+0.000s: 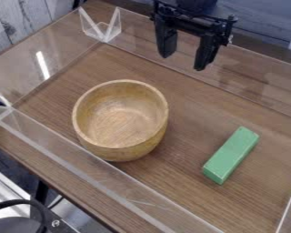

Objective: Put the green block in the brown bowl

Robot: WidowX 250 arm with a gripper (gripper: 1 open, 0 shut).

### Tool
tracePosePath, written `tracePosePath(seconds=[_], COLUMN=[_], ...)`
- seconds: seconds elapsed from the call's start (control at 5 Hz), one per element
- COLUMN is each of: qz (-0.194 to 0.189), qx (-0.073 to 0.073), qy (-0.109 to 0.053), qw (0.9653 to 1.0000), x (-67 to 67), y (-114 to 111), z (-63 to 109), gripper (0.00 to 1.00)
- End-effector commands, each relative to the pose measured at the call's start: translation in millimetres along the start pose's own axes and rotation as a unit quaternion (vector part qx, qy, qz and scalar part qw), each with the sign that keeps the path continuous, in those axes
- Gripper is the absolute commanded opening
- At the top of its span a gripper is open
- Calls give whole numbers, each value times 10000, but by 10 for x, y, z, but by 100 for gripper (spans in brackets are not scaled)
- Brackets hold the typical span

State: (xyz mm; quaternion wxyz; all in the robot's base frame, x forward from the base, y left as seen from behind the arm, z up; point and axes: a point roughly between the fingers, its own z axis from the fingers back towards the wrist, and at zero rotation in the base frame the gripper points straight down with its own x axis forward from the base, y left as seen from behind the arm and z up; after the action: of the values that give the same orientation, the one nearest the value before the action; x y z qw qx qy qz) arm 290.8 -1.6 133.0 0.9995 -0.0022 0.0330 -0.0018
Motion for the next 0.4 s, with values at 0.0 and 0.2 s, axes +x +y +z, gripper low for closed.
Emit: tracePosePath(seconds=[0.0, 0.2], qz=[-198, -539], qx=[-7, -10], qy=[71, 104], qw=[9998, 9985], x=[-74, -242], y=[-141, -363], z=[-65, -158], gripper=[100, 100])
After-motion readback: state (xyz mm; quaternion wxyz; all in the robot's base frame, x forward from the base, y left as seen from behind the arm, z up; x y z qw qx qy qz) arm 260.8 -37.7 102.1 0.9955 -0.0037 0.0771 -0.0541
